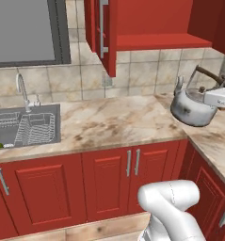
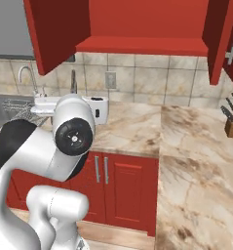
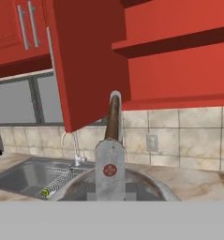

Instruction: Open the cabinet, pick the kettle from the cabinet, and place it in the sink.

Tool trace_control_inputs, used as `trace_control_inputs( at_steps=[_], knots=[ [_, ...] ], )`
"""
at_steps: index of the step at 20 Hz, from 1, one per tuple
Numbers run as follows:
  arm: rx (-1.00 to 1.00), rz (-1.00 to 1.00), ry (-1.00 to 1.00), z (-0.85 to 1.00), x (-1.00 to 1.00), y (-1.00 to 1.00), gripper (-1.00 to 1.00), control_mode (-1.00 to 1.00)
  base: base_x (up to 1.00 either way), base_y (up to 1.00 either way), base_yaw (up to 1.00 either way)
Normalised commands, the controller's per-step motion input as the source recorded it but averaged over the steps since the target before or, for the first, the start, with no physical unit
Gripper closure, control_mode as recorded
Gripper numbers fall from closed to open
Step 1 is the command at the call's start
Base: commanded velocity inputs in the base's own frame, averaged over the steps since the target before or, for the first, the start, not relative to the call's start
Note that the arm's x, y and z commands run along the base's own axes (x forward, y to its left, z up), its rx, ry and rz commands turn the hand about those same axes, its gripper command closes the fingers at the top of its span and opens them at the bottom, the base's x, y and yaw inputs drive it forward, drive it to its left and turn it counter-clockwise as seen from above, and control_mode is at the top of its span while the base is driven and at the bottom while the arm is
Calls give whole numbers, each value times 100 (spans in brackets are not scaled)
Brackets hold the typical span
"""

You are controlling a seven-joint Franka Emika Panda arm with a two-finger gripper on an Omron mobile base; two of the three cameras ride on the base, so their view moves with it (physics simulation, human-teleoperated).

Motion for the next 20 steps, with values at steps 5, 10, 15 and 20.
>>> trace_control_inputs(
  at_steps=[5,10,15,20],
  knots=[
    [0,0,0,0,0,0,100,100,-34,60,0],
    [0,0,0,0,0,0,100,100,-27,63,0],
    [0,0,0,0,0,0,100,100,-20,66,0],
    [0,0,0,0,0,0,100,100,-10,67,0]
  ],
)
